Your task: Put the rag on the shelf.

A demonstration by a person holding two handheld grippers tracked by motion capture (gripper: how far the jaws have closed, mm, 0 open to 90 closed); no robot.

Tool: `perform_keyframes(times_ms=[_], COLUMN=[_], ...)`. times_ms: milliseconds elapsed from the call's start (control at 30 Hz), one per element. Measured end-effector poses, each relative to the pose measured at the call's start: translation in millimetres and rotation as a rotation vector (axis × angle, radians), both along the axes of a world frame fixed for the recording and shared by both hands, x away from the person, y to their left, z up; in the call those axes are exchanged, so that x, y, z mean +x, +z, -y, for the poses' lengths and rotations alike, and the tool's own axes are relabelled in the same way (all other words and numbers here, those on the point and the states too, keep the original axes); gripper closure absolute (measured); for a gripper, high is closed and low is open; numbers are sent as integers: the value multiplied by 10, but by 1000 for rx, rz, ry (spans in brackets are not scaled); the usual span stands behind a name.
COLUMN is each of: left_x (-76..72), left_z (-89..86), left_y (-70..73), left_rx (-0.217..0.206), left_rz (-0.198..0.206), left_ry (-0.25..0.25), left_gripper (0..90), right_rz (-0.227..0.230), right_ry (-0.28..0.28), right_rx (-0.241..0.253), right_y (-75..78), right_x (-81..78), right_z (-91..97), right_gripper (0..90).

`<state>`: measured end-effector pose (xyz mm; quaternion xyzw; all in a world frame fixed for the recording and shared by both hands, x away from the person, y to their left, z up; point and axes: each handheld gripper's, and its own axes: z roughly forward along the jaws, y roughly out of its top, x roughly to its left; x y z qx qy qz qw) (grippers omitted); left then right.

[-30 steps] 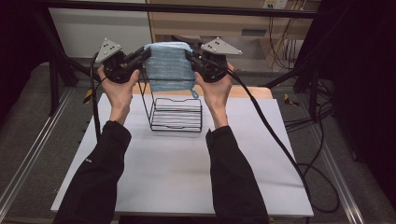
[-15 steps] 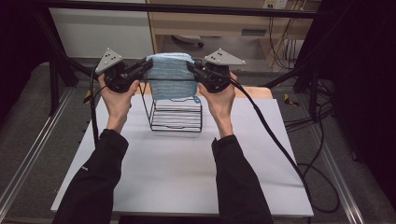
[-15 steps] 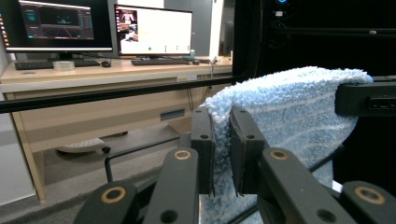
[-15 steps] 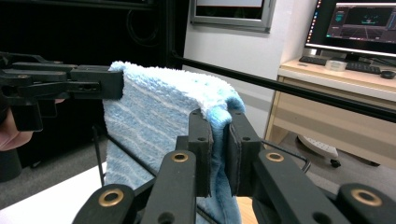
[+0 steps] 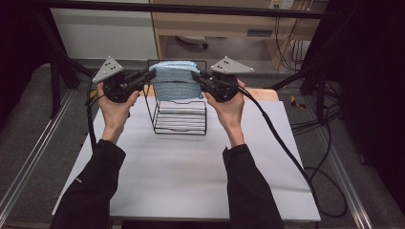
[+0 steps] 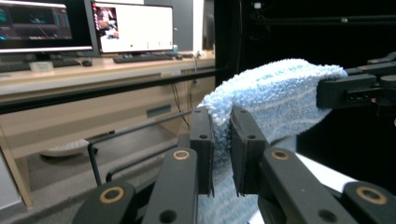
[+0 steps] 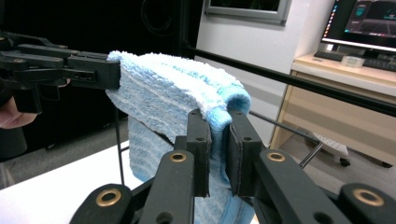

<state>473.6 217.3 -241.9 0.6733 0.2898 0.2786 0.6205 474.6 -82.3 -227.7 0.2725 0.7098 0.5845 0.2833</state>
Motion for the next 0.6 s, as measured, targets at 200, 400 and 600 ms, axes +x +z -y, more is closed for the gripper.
perform_keyframes(times_ms=[200, 400, 600], left_x=[-55, -92, -111], left_z=[-5, 11, -18], left_y=[-12, -25, 89], left_rx=[46, 68, 43], left_rz=[-31, -58, -95], left_ry=[-19, -21, -21], left_gripper=[796, 787, 729], right_rz=[-14, -25, -35], right_ry=[25, 48, 74], right_rx=[-34, -62, -59], right_y=[-30, -78, -124], right_x=[-49, -80, -74], right_z=[12, 21, 50], right_gripper=[811, 811, 814])
